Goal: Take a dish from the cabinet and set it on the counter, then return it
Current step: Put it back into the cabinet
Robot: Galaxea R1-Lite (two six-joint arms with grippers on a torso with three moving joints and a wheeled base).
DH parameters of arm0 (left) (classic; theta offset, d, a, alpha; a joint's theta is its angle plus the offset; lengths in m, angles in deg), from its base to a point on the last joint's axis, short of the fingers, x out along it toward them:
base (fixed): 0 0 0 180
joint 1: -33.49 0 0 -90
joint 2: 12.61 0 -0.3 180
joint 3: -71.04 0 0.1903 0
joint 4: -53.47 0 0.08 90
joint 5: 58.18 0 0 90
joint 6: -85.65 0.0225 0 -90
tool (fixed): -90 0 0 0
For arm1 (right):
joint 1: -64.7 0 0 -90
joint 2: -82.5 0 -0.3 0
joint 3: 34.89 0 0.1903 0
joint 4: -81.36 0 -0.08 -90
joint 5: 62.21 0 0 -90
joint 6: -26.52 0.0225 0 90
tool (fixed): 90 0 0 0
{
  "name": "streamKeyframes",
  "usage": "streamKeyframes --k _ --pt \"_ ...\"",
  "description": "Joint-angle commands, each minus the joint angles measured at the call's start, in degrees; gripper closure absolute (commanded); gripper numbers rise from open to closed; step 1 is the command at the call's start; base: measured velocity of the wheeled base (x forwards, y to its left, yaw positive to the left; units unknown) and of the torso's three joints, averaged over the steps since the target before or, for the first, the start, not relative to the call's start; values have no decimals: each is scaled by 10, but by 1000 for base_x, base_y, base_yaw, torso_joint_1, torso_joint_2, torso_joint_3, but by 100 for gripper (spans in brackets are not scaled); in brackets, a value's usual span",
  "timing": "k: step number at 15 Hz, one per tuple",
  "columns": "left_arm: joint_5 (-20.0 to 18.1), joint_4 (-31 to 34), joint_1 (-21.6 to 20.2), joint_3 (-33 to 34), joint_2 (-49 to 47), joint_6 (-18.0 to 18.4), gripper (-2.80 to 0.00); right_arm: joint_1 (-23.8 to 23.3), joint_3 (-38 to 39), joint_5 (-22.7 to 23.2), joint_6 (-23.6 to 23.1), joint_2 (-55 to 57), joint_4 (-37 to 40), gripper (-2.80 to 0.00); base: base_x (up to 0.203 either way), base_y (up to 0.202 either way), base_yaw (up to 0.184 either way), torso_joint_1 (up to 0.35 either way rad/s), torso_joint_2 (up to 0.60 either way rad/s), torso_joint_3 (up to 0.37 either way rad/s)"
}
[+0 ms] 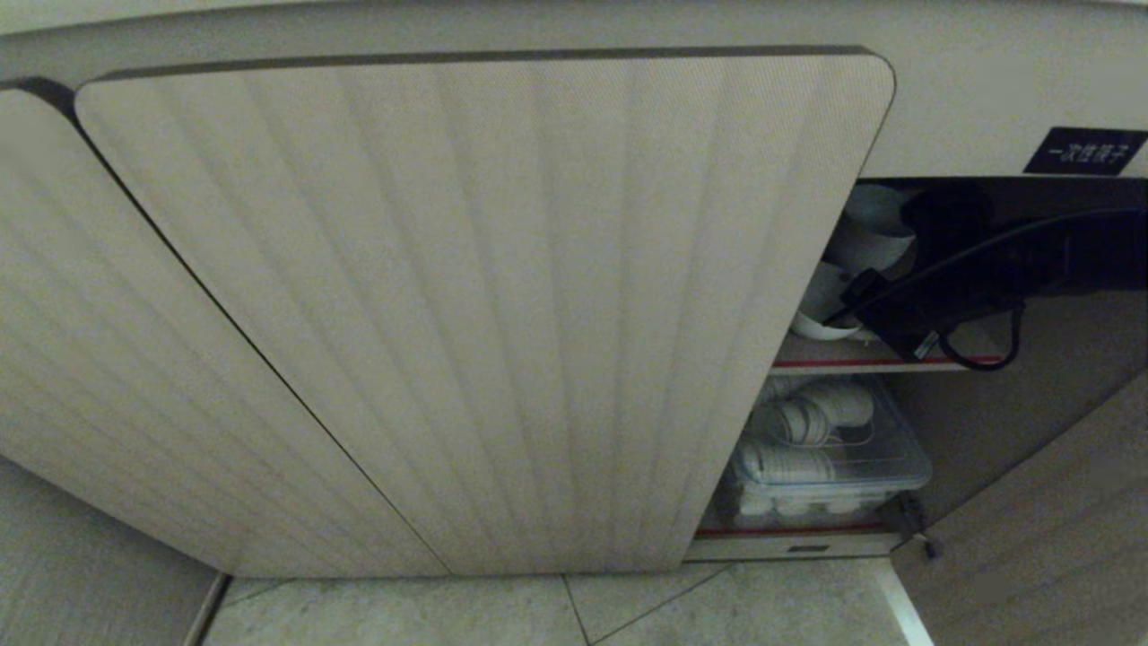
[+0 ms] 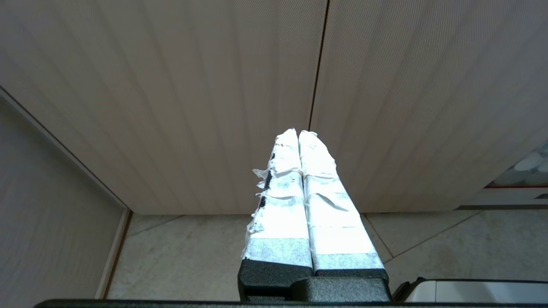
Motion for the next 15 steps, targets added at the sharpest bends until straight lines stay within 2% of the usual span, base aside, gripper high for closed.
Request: streamKeyframes --k 1,15 --pt "0 0 0 0 0 0 0 0 -2 0 3 5 0 0 0 0 0 0 0 0" --pt "0 0 0 0 0 0 0 -1 -26 0 2 21 1 0 0 0 0 0 0 0"
